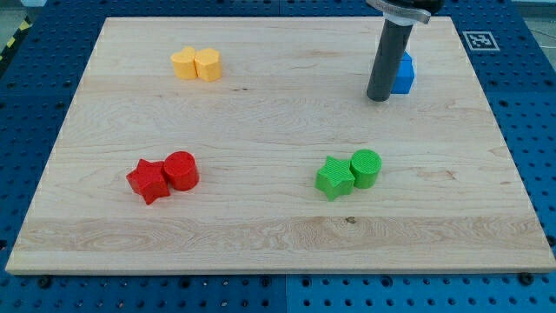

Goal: Place your arm at the right center of the board

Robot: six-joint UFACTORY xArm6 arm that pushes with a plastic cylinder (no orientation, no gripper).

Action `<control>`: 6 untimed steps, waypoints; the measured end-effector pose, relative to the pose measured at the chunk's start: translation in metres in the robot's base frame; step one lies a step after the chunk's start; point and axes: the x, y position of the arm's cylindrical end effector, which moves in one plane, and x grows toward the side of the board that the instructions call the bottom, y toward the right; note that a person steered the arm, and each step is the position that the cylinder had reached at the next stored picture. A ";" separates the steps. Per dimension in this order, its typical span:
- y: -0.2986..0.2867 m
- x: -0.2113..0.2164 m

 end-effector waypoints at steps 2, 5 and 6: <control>0.037 0.004; 0.070 0.017; 0.071 0.039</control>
